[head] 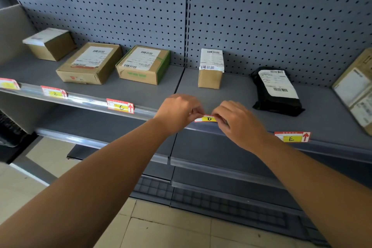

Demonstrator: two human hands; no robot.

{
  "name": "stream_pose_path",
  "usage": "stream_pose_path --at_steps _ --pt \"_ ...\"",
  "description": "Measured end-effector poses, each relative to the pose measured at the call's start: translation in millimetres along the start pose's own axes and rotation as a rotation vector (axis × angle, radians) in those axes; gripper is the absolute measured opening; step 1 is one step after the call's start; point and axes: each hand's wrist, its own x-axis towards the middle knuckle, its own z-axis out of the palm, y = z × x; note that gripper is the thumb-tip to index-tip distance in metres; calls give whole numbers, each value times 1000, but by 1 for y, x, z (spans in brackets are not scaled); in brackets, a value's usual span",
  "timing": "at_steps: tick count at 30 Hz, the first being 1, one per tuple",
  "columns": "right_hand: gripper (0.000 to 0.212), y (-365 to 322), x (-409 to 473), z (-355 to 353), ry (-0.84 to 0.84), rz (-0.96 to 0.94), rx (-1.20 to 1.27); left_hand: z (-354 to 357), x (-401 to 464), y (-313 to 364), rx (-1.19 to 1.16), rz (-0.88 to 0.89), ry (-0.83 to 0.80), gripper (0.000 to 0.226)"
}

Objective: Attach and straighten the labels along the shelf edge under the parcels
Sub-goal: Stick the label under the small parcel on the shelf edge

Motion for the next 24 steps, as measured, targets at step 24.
stream_pose_path --at_steps 24 --pt "5 -18 -4 16 122 21 -10 -9 -13 -6 109 103 98 4"
